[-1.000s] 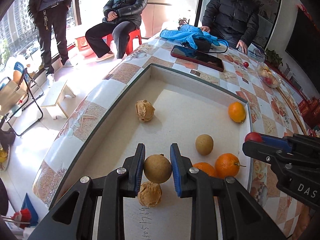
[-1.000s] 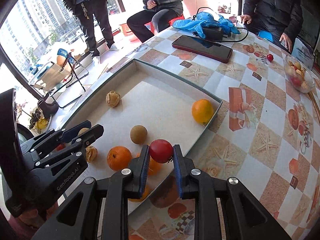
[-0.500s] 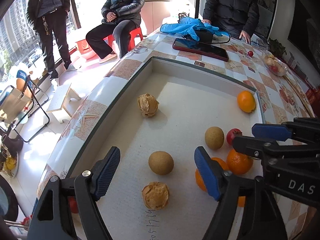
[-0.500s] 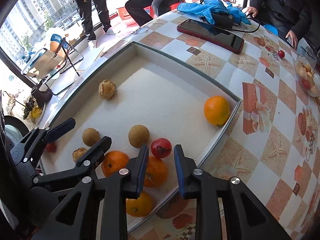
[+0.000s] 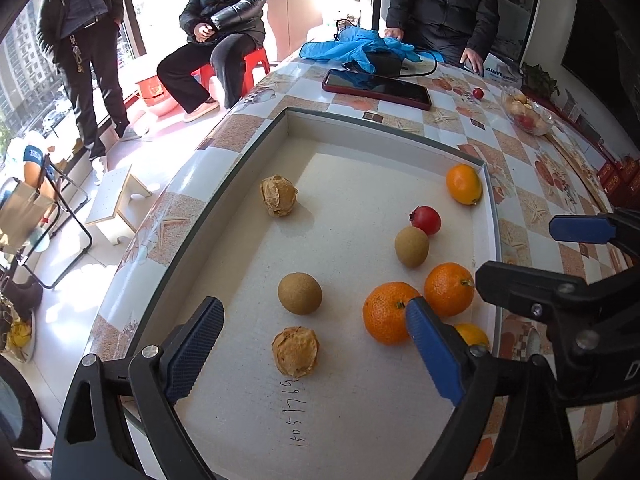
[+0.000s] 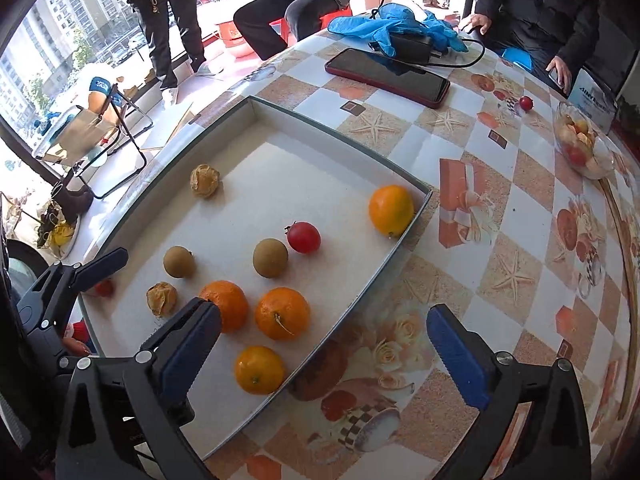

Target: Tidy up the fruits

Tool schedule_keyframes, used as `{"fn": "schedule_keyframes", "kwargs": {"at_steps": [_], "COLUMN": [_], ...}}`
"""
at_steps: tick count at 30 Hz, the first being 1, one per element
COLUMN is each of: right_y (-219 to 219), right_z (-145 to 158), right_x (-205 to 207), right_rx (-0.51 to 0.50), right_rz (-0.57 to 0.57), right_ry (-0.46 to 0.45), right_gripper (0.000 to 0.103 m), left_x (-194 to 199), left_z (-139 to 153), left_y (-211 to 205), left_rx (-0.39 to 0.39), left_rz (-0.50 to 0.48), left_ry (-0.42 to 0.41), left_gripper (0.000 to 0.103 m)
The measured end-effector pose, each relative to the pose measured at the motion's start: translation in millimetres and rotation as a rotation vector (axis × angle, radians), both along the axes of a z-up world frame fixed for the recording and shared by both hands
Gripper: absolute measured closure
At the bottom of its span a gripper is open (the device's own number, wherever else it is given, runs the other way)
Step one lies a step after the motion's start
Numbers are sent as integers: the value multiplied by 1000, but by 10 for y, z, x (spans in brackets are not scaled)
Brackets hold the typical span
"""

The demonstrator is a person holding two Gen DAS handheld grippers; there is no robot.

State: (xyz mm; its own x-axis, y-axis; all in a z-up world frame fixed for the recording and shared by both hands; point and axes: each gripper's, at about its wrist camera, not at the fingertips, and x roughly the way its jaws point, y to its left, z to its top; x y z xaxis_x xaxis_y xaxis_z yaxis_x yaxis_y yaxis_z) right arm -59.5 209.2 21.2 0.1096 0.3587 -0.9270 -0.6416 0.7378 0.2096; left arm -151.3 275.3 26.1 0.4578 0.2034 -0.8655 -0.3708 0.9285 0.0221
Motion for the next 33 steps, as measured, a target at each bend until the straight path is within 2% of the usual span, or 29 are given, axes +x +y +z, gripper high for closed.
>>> {"fn": "schedule_keyframes", "kwargs": {"at_steps": [2,8,13,25,33], "right_y": [-51,-120,-148,-147,-160], "right_z": [-13,-82,-122,-159,-177], "right_x": [5,-56,-142,-320,-348], "right_rx": [-7,-68,-95,-136,-143], "right_rz": [-7,14,39,99,102], "right_ry": [21,36,28,-18,-18], "right_gripper": [0,0,0,0,0], "left_x": [-17,-55,-100,-159,-170], "left_z": [9,-44,-69,-95,-119], "left_y": [-70,-282,-362,-488,-522], "left_rx": [3,-51,-89,-41,-44], "left_rz": [-17,-75,-73,-83,-87], "left_ry": [31,137,145,158,158], "left_gripper": [9,9,9,9,9]}}
